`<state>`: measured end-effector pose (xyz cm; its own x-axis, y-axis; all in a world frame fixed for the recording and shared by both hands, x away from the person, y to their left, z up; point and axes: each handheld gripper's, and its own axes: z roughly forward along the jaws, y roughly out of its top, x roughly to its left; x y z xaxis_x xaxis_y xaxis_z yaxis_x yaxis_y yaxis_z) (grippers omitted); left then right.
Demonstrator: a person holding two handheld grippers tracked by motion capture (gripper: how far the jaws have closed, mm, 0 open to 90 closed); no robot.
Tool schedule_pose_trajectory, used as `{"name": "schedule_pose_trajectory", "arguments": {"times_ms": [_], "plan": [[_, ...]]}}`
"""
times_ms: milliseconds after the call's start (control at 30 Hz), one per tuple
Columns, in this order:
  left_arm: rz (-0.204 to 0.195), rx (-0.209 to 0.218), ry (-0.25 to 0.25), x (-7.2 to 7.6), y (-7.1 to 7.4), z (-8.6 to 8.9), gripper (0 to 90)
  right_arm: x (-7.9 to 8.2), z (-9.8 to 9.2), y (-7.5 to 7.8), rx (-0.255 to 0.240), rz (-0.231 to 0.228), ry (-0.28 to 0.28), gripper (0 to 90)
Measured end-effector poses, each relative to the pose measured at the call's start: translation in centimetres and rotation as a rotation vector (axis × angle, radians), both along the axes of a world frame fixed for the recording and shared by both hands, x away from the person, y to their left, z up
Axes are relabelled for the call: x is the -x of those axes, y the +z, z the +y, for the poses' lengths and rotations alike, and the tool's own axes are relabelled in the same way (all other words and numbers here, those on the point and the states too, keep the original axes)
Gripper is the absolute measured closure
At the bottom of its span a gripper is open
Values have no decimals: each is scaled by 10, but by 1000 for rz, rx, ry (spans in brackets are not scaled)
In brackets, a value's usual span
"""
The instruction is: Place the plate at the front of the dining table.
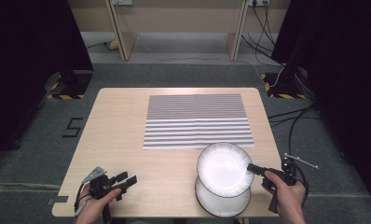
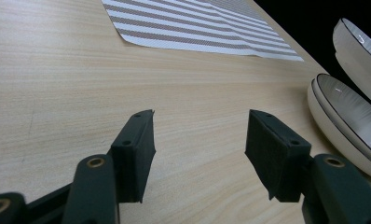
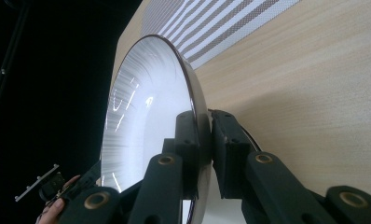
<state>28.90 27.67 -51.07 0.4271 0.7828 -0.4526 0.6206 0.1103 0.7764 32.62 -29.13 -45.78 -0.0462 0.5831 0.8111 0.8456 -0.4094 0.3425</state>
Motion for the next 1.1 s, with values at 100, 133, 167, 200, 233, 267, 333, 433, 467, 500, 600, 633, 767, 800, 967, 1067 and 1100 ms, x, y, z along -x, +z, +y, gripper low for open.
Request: {"name": "schedule_pose_trajectory", "arguments": {"times_ms": [100,133,167,200,233,267,333,433,467,500,600,633,767,800,967,1067,1100], "plan": [[1,-1,0,0,0,0,418,-1,0,1,-5,4,-4,813],[1,0,1,0,0,0,418,-2,1,1,-8,3,-6,812],[1,0,1,0,0,0,418,-2,1,1,-6,-3,-5,812],[0,-1,2,0,0,0,418,-3,1,2,-7,-4,-6,811],[1,0,2,0,0,0,418,-3,1,2,-8,-2,-4,811],[1,0,1,0,0,0,418,-4,1,3,-11,-2,-5,811],[2,-1,0,0,0,0,418,-4,1,3,-11,-7,-3,811],[3,-2,1,0,-1,0,418,-6,2,5,-11,-8,-3,811],[4,1,2,0,-1,0,418,-6,2,5,-13,-5,-4,811],[4,1,2,0,-1,0,418,-6,2,5,-13,-5,-4,811],[4,0,2,0,-1,1,418,-8,2,6,-15,-7,-7,811],[4,0,2,0,-1,1,418,-8,2,6,-16,-9,-10,811],[4,-1,1,0,-1,0,418,-10,2,8,-14,-11,-10,811],[4,-1,1,0,-1,0,418,-11,2,9,-16,-15,-13,811],[3,-1,1,0,-1,1,418,-14,2,11,-20,-17,-15,811],[3,1,2,0,-1,1,418,-15,2,12,-19,-23,-17,811],[3,1,2,0,-1,1,418,-15,2,12,-19,-23,-17,811]]}}
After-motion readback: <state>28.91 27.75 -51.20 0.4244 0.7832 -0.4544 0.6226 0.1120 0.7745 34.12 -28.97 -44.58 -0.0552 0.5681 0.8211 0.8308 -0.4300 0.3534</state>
